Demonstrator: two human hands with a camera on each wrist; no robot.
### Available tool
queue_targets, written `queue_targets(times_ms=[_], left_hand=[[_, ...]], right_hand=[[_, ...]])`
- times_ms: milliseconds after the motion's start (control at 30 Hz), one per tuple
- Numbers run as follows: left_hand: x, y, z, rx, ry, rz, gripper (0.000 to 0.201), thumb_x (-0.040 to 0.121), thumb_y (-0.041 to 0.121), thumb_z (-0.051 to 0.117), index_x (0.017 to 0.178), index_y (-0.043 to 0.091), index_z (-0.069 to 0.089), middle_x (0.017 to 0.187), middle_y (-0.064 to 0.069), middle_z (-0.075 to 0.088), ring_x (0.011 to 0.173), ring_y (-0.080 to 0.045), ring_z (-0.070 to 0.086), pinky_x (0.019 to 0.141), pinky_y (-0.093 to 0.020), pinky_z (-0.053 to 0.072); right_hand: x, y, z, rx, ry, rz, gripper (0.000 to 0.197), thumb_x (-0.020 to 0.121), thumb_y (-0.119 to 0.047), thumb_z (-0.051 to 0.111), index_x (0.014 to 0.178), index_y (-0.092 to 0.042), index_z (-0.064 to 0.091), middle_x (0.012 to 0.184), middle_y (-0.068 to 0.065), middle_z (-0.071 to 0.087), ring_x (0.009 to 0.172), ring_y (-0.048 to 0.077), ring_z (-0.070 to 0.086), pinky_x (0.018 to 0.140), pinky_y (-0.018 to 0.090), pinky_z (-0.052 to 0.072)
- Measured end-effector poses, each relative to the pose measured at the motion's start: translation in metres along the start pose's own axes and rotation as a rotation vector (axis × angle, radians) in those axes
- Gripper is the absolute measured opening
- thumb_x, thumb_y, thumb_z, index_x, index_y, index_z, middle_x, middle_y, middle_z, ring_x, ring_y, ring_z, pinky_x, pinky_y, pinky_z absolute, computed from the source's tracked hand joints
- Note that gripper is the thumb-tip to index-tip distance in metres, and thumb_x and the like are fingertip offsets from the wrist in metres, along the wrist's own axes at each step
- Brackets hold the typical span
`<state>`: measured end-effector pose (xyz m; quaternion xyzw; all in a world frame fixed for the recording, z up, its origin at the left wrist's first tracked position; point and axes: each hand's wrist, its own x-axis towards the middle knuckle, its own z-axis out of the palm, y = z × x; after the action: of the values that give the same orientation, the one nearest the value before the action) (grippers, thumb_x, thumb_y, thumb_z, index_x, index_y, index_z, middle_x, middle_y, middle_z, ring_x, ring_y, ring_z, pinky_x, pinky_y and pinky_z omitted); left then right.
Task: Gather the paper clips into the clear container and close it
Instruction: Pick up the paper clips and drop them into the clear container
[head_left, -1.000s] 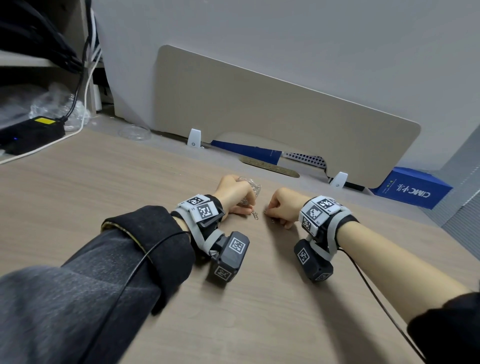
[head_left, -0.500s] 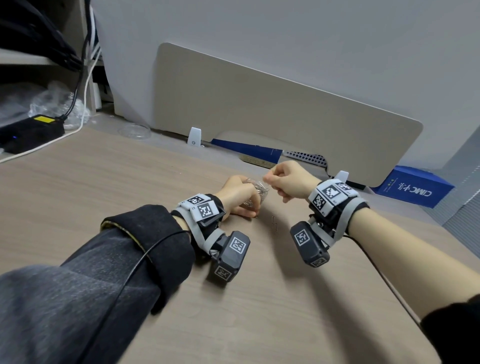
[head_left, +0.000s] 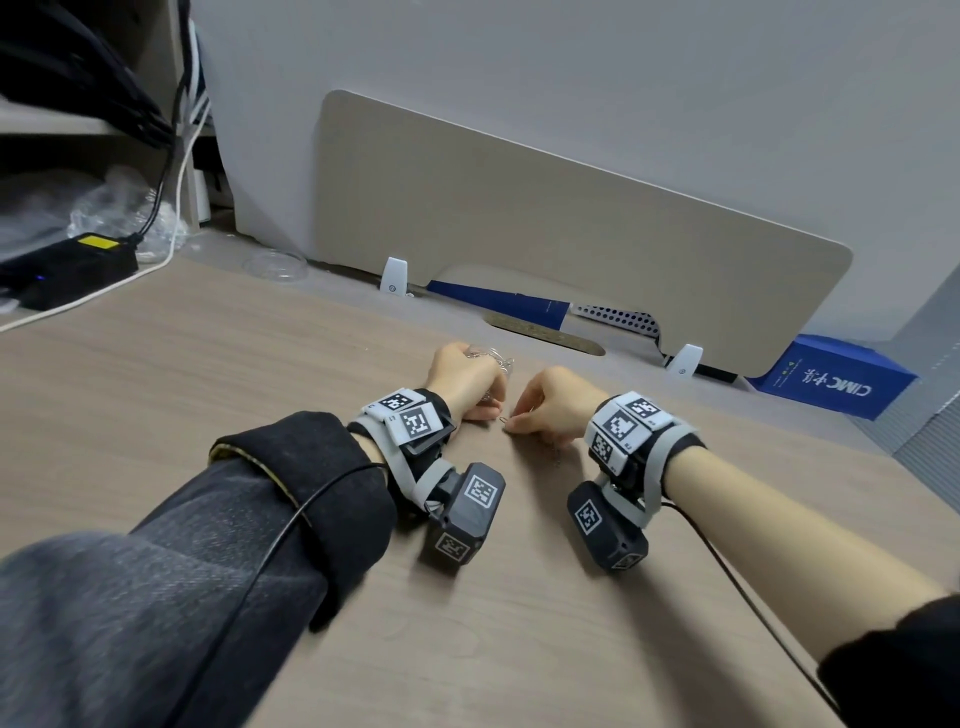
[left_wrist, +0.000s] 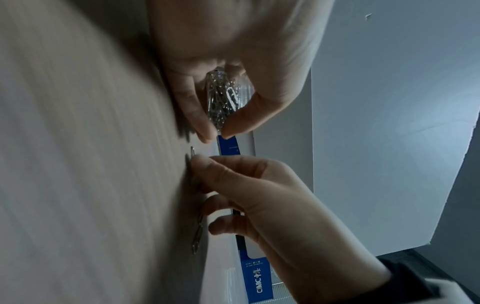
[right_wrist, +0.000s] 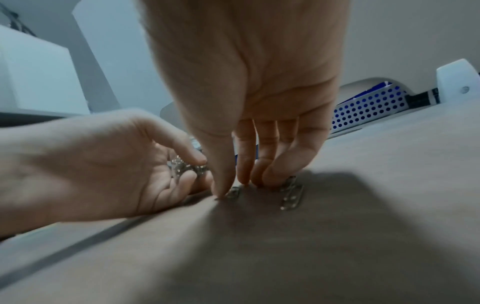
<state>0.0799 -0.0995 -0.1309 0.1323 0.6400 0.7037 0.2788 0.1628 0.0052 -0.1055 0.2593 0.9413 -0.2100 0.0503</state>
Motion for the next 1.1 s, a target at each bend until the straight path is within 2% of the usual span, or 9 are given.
queue_targets(times_ms=[167,267,333,467,600,700,867,1000,1100], left_hand=[[-0.001,0.001,0.000,-0.010,-0.015,-0.010,0.035,0.072,-0.017,0.057,0.088,0.014,0.053,0.092,-0.017,0.061,0.074,-0.033,0.065,0.065,-0.035,0.062],[-0.003,0.002,0.000,-0.008,-0.028,-0.018,0.041,0.072,-0.017,0.058,0.105,0.007,0.054,0.093,-0.017,0.060,0.074,-0.033,0.066,0.057,-0.031,0.061],[-0.004,0.003,0.000,-0.004,-0.038,-0.025,0.042,0.073,-0.017,0.058,0.105,0.008,0.051,0.092,-0.017,0.059,0.076,-0.034,0.066,0.055,-0.030,0.060],[-0.005,0.003,0.000,-0.005,-0.064,-0.036,0.039,0.073,-0.018,0.058,0.104,0.006,0.054,0.095,-0.016,0.059,0.077,-0.032,0.065,0.049,-0.027,0.058],[-0.004,0.002,0.001,0.011,-0.091,-0.034,0.034,0.073,-0.019,0.057,0.092,0.009,0.053,0.104,-0.017,0.058,0.078,-0.034,0.065,0.047,-0.026,0.058],[-0.002,0.001,0.003,0.065,-0.160,-0.052,0.051,0.072,-0.019,0.058,0.116,0.007,0.050,0.116,-0.025,0.059,0.070,-0.032,0.067,0.044,-0.025,0.054],[-0.008,0.000,0.004,0.124,-0.355,-0.078,0.053,0.070,-0.019,0.059,0.118,0.004,0.058,0.085,-0.020,0.067,0.060,-0.031,0.069,0.047,-0.026,0.055],[-0.009,0.002,0.003,0.111,-0.382,-0.089,0.047,0.072,-0.017,0.059,0.114,0.003,0.059,0.081,-0.018,0.067,0.061,-0.030,0.070,0.047,-0.025,0.055],[-0.010,0.002,0.003,0.114,-0.380,-0.086,0.045,0.071,-0.018,0.059,0.112,0.001,0.059,0.077,-0.018,0.066,0.060,-0.029,0.070,0.046,-0.024,0.054]], right_hand=[[0.005,-0.001,-0.002,-0.057,-0.061,0.057,0.024,0.089,-0.026,0.067,0.104,-0.007,0.072,0.080,0.009,0.068,0.062,0.019,0.062,0.062,0.029,0.058],[0.005,0.002,-0.005,-0.097,-0.114,0.106,0.028,0.090,-0.032,0.064,0.101,-0.006,0.070,0.074,0.009,0.066,0.061,0.020,0.062,0.054,0.026,0.056],[0.004,0.004,-0.003,-0.124,-0.114,0.117,0.030,0.091,-0.033,0.061,0.098,-0.005,0.068,0.068,0.007,0.062,0.057,0.019,0.060,0.050,0.024,0.053],[0.003,0.012,-0.001,-0.117,-0.070,0.107,0.032,0.094,-0.033,0.057,0.099,-0.004,0.069,0.066,0.004,0.059,0.053,0.017,0.056,0.046,0.023,0.049],[0.002,0.026,-0.022,0.074,0.043,0.074,0.026,0.094,-0.029,0.057,0.082,-0.006,0.061,0.060,0.004,0.052,0.047,0.014,0.050,0.045,0.023,0.048],[0.000,0.028,-0.037,0.176,0.195,-0.015,0.026,0.094,-0.027,0.058,0.075,-0.009,0.055,0.059,0.007,0.048,0.042,0.014,0.048,0.041,0.021,0.046],[-0.002,0.016,-0.033,0.198,0.236,-0.205,0.021,0.090,-0.028,0.063,0.080,-0.009,0.060,0.062,0.000,0.054,0.043,0.012,0.046,0.040,0.023,0.043],[-0.001,0.012,-0.027,0.175,0.255,-0.256,0.020,0.090,-0.026,0.065,0.082,-0.007,0.066,0.064,-0.002,0.058,0.035,0.003,0.044,0.038,0.020,0.039],[0.001,0.016,-0.031,0.202,0.337,-0.212,0.020,0.092,-0.023,0.059,0.088,-0.006,0.068,0.070,0.005,0.060,0.039,0.006,0.047,0.038,0.020,0.043]])
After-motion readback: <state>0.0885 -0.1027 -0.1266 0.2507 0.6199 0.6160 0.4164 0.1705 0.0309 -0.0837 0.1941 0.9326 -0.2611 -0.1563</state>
